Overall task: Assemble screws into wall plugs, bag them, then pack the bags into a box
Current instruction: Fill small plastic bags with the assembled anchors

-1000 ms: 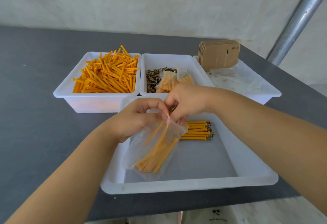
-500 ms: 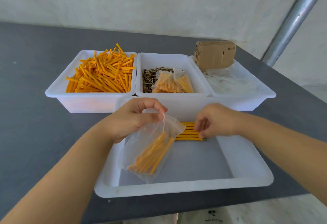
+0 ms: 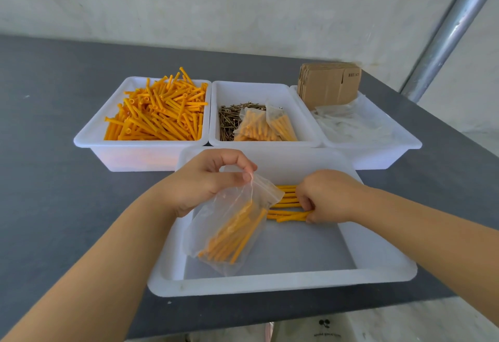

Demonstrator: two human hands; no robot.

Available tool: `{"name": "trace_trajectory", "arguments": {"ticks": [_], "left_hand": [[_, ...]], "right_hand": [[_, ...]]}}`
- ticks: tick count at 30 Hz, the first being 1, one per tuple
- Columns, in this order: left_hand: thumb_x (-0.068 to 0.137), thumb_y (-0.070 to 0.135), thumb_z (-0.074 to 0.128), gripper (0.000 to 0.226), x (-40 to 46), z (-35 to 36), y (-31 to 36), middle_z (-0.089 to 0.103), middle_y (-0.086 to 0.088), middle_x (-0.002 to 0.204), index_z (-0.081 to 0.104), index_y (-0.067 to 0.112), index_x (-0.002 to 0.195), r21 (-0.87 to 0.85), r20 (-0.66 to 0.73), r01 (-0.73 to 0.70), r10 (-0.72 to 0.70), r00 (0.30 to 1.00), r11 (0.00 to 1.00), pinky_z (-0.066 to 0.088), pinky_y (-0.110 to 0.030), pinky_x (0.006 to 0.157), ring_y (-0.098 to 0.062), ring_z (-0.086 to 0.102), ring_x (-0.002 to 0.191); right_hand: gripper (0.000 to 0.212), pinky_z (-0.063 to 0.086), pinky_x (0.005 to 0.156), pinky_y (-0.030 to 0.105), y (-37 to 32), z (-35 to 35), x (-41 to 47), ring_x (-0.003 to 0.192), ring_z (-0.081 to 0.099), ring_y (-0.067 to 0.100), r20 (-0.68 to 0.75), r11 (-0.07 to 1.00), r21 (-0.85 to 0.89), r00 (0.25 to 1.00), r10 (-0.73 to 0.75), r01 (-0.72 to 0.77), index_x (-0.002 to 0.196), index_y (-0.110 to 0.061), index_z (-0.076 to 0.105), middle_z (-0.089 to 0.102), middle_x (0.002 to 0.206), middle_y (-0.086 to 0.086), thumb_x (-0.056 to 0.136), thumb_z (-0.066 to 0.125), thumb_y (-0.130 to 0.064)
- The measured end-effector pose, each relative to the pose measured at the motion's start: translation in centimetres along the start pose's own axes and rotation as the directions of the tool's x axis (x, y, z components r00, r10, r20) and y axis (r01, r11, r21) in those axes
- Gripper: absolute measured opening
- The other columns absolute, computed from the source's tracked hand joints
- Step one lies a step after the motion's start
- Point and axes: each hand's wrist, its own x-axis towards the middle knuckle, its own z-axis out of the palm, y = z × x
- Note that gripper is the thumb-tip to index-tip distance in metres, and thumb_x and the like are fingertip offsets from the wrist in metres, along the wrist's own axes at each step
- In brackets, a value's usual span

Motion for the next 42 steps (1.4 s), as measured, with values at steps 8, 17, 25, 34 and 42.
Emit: {"name": "trace_trajectory", "arguments": {"ticks": [8,17,25,34,42], "left_hand": [[0.077,0.024,0.068,0.005,0.0,0.0,-0.1,0.07,0.003,0.114,0.073,0.024,0.079,0.006,0.002,0.01,-0.01,1.0,1.0,0.05,-0.025,0.08,-0.015,0.063,0.111],[0.079,0.023,0.069,0.004,0.1,0.0,0.1,0.07,0.003,0.114,0.073,0.025,0.079,0.004,-0.001,0.019,-0.019,1.0,1.0,0.049,-0.019,0.076,-0.012,0.063,0.109],[0.084,0.017,0.07,0.011,0.0,0.0,0.2,0.07,0.003,0.113,0.073,0.026,0.079,0.016,0.014,0.008,-0.009,1.0,1.0,0.049,-0.018,0.077,-0.011,0.063,0.109],[0.079,0.021,0.07,0.006,0.0,0.1,0.2,0.069,-0.001,0.114,0.073,0.026,0.077,-0.001,-0.007,0.023,-0.023,1.0,1.0,0.05,-0.021,0.077,-0.013,0.064,0.106],[0.08,0.016,0.072,0.003,0.2,0.0,0.2,0.068,-0.004,0.117,0.072,0.019,0.08,-0.013,0.008,0.034,-0.034,0.999,0.999,0.052,-0.036,0.088,-0.02,0.063,0.11]], "right_hand": [[0.021,0.04,0.062,0.027,0.1,-0.2,0.4,0.072,0.054,0.017,0.087,0.997,0.076,0.996,-0.011,0.005,0.084,-0.018,0.063,0.069,0.087,0.001,0.078,0.078,-0.032],[0.012,0.039,0.052,0.013,1.3,-3.4,0.2,0.061,0.055,0.005,0.103,0.95,0.31,0.995,0.01,-0.042,0.086,-0.01,0.073,0.072,0.074,-0.004,0.086,0.072,-0.022],[0.016,0.04,0.052,0.006,2.0,-5.8,0.5,0.056,0.057,-0.009,0.1,0.879,0.474,0.995,-0.007,-0.041,0.099,-0.029,0.076,0.073,0.074,-0.007,0.087,0.073,-0.019],[0.019,0.049,0.059,0.019,4.7,-9.1,-0.7,0.071,0.065,0.005,-0.277,0.667,0.74,0.943,0.183,0.088,0.085,-0.028,0.079,0.074,0.074,0.0,0.082,0.077,-0.009],[0.018,0.052,0.064,0.018,1.4,-9.0,0.5,0.08,0.068,0.002,-0.197,0.617,0.769,0.98,-0.021,0.167,0.092,-0.027,0.079,0.076,0.08,0.0,0.083,0.076,-0.011]]}}
